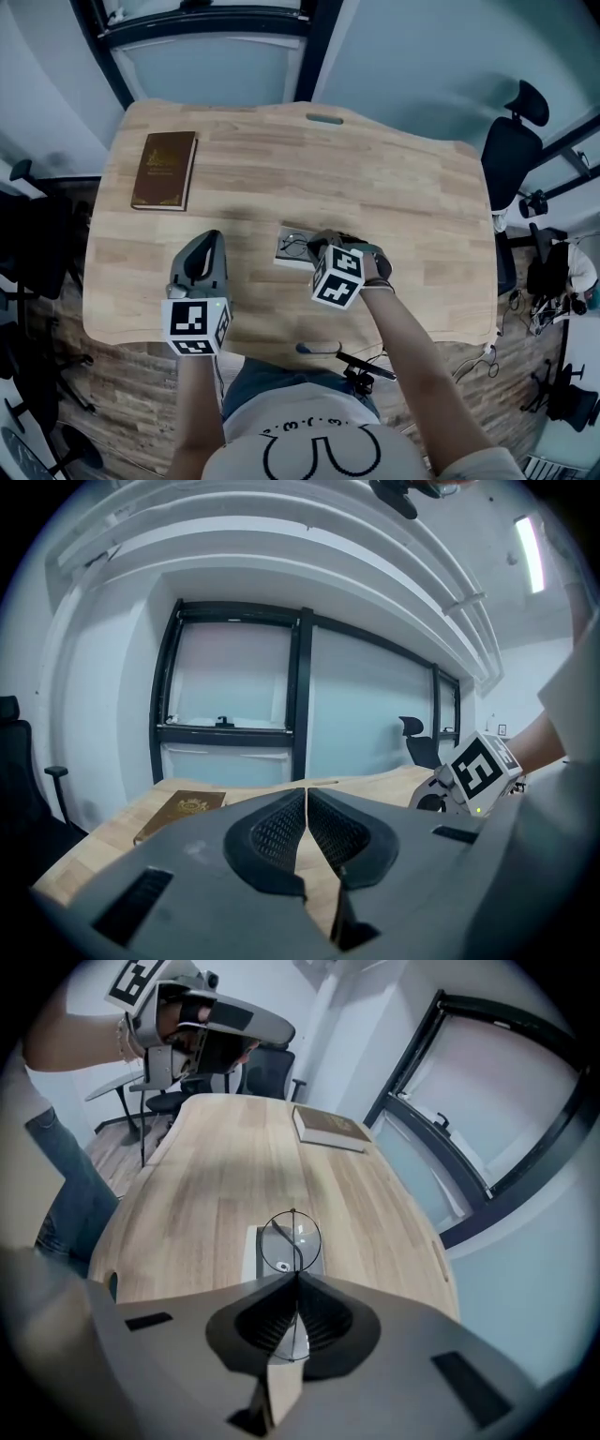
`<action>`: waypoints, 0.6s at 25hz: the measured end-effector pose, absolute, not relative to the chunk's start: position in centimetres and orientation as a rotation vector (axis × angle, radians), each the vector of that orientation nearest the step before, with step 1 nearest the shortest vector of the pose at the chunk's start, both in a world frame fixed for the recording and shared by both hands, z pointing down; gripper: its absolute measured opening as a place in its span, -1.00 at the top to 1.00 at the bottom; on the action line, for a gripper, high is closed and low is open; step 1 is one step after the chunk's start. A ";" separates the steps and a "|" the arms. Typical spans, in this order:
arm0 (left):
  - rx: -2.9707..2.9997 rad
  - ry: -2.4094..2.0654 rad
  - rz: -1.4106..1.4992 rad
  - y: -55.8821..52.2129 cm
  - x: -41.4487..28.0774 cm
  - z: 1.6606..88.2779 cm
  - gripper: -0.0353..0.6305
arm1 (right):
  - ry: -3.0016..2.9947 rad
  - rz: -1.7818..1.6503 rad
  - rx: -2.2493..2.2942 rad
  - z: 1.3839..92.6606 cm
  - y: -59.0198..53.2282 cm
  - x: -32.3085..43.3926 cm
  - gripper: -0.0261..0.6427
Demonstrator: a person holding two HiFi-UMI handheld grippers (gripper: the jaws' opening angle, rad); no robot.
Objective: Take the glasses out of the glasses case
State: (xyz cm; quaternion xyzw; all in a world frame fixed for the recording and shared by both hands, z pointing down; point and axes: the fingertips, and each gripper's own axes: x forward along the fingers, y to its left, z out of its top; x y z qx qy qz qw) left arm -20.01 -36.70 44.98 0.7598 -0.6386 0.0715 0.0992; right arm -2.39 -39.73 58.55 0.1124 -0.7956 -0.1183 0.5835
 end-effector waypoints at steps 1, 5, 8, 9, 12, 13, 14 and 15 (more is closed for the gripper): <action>2.257 -1.892 0.207 -36.8 -20.0 44.6 0.83 | -1.862 -0.286 0.274 58.1 -39.8 -2.4 0.75; 2.296 -1.900 0.186 -37.3 -19.7 43.1 0.83 | -1.908 -0.331 0.358 55.1 -40.1 -2.4 0.75; 2.325 -1.901 0.166 -37.8 -19.4 42.0 0.83 | -1.966 -0.369 0.453 51.4 -40.6 -2.4 0.75; 2.337 -1.902 0.162 -38.0 -19.3 41.6 0.83 | -1.988 -0.381 0.491 50.0 -40.7 -2.3 0.75; 2.378 -1.898 0.151 -38.6 -18.6 40.4 0.83 | -2.051 -0.410 0.601 46.1 -40.9 -1.9 0.75; 2.392 -1.894 0.147 -38.7 -18.3 40.0 0.83 | -2.064 -0.421 0.628 45.1 -40.9 -1.7 0.75; 2.404 -1.891 0.144 -38.9 -17.9 39.7 0.83 | -2.072 -0.432 0.648 44.3 -40.8 -1.5 0.75; 2.415 -1.887 0.140 -39.0 -17.6 39.4 0.83 | -2.075 -0.444 0.662 43.7 -40.8 -1.3 0.75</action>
